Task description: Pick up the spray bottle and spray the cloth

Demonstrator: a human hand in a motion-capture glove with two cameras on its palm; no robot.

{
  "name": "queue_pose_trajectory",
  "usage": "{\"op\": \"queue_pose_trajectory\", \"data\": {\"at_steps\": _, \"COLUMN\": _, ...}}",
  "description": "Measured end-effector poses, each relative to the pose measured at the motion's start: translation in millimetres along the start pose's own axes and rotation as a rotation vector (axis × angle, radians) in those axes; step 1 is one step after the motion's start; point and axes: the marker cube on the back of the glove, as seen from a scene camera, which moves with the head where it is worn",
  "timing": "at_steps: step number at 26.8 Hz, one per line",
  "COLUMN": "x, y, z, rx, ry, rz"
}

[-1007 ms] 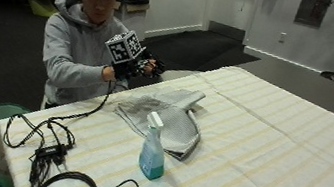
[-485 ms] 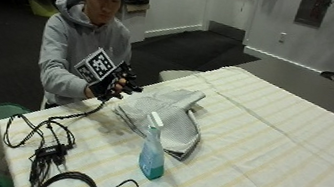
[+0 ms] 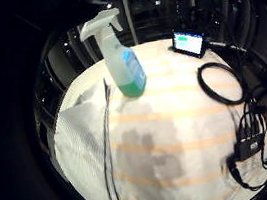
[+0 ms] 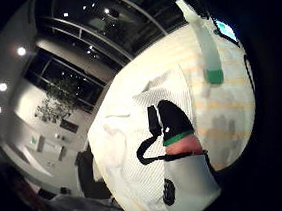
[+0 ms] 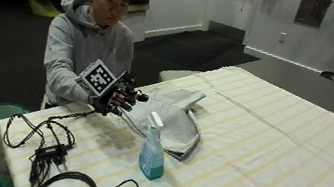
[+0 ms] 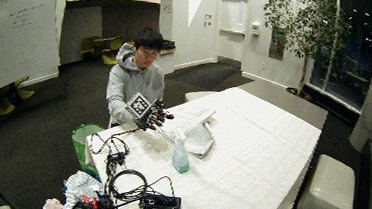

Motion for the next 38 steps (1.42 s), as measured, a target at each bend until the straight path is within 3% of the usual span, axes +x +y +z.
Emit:
{"op": "queue_pose_trajectory", "data": {"at_steps": 22, "x": 41.5, "y": -86.4, "z": 75.8, "rx": 0.079, "ry": -0.404, "rz": 0.418}}
{"op": "queue_pose_trajectory", "data": {"at_steps": 38, "x": 44.6, "y": -125.3, "z": 89.5, "rx": 0.312, "ry": -0.527, "rz": 0.509}}
